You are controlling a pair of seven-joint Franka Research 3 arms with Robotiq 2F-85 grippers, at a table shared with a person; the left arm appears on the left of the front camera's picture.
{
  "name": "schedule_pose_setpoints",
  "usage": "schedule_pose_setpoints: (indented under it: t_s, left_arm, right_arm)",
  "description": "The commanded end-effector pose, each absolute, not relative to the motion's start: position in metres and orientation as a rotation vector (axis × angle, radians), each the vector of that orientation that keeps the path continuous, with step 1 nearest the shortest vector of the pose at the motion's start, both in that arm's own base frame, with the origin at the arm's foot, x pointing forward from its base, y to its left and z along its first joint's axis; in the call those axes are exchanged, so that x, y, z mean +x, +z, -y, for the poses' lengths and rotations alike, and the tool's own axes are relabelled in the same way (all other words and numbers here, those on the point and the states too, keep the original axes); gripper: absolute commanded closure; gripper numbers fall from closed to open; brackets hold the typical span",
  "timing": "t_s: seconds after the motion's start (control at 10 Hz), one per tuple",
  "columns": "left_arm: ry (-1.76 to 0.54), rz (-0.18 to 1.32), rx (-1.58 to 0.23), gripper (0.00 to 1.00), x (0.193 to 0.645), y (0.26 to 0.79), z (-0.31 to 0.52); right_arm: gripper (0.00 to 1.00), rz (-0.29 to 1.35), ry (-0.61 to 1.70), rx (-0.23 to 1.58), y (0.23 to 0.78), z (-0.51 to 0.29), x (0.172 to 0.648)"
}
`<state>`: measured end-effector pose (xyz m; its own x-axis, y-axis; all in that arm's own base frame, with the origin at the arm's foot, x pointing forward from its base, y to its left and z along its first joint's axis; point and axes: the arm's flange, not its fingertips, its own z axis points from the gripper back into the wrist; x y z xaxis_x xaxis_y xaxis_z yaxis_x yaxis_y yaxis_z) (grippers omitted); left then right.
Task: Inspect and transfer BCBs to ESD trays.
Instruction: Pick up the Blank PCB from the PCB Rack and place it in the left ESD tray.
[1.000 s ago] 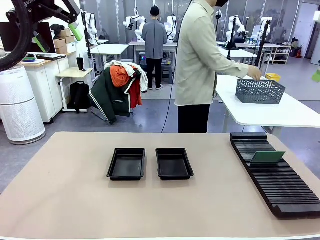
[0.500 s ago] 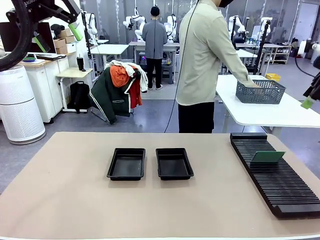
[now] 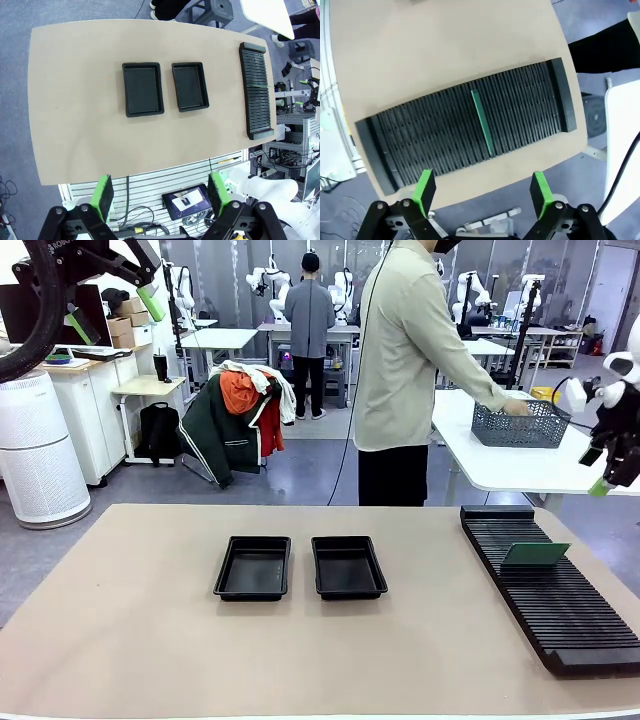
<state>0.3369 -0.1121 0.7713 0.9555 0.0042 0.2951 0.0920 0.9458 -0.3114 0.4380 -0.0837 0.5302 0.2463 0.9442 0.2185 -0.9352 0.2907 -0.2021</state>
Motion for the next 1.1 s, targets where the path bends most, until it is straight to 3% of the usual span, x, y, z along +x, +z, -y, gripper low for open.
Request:
schedule_pose_setpoints:
  t_s: [0.0, 0.5, 1.0]
  left_arm:
    - [-0.046, 0.297, -0.329, 0.0, 0.336, 0.771, 0.112]
    - [-0.046, 0.297, -0.329, 0.0, 0.336, 0.771, 0.112]
    - [-0.046, 0.297, -0.329, 0.0, 0.336, 0.771, 0.112]
  right_arm:
    - [0.0, 0.34, 1.376, -0.091, 0.5, 0.083, 0.446]
    - [0.0, 0.31, 1.519, -0.156, 0.439, 0.076, 0.469]
    - [0.0, 0.265, 1.513, -0.118, 0.397, 0.072, 0.483]
